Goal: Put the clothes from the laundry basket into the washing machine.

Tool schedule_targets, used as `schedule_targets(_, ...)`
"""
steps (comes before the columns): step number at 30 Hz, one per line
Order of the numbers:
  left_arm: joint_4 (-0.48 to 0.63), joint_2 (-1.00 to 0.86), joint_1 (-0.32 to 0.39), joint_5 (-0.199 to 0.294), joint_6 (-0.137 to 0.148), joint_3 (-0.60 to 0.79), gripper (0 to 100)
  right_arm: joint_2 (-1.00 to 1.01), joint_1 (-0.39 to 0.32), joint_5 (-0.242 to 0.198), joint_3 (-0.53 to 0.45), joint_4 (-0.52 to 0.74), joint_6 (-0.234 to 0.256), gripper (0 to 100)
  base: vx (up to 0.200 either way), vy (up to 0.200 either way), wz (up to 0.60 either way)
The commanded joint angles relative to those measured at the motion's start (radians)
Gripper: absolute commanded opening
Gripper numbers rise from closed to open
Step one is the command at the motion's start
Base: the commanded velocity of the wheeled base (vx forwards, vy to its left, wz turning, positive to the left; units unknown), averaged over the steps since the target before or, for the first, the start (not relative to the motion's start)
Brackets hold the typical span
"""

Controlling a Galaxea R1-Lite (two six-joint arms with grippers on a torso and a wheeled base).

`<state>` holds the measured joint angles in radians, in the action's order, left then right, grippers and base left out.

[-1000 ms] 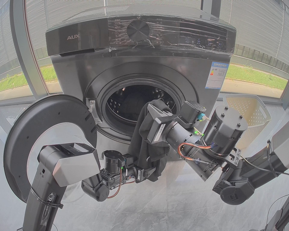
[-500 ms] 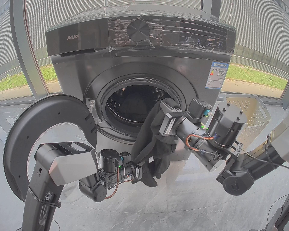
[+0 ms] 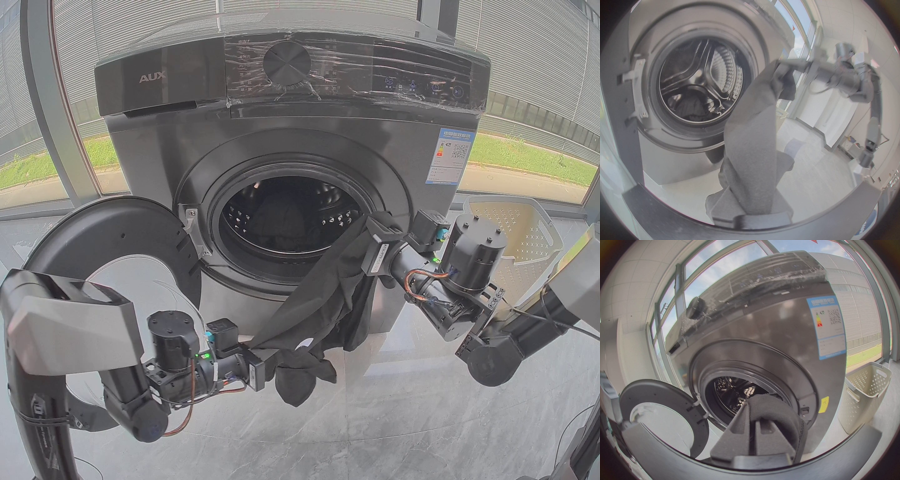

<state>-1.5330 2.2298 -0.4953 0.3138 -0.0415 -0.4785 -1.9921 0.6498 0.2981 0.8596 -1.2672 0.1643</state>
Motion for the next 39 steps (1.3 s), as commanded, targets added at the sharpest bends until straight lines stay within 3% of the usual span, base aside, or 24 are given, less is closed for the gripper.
schedule_targets(1,-0.024,-0.211,0.047,0.097,-0.006,0.143,0,-0.037,-0.045,-0.002,-0.083,-0.014,0.001,0,0.0,0.0,0.0)
schedule_targets(4,-0.024,-0.259,0.06,0.145,-0.04,0.155,0,-0.051,-0.042,-0.008,-0.122,-0.029,0.003,0,0.0,0.0,0.0)
schedule_targets(7,-0.026,-0.266,0.064,0.139,-0.032,0.146,0,-0.054,-0.03,-0.011,-0.154,-0.035,0.003,0,0.0,0.0,0.0)
schedule_targets(13,-0.024,-0.352,0.1,0.149,-0.06,0.115,0,-0.077,-0.013,-0.016,-0.234,-0.049,0.004,0,0.0,0.0,0.0)
schedule_targets(17,-0.024,-0.395,0.1,0.149,-0.087,0.112,0,-0.106,0.004,-0.03,-0.237,-0.083,0.009,0,0.0,0.0,0.0)
schedule_targets(23,-0.024,-0.398,0.1,0.149,-0.087,0.098,0,-0.126,0.039,-0.04,-0.252,-0.089,0.012,0,0.0,0.0,0.0)
schedule_targets(24,-0.024,-0.397,0.1,0.149,-0.087,0.098,0,-0.126,0.042,-0.042,-0.257,-0.089,0.012,100,0.0,0.0,0.0)
schedule_targets(29,-0.024,-0.398,0.096,0.143,-0.09,0.092,0,-0.157,0.047,-0.039,-0.269,-0.081,0.044,100,0.0,0.0,0.0)
schedule_targets(34,-0.024,-0.389,0.095,0.136,-0.09,0.084,0,-0.22,0.06,-0.042,-0.353,-0.089,0.034,100,0.0,0.0,0.0)
schedule_targets(39,-0.022,-0.38,0.087,0.134,-0.089,0.086,0,-0.274,0.097,-0.059,-0.367,-0.096,0.017,100,0.0,0.0,0.0)
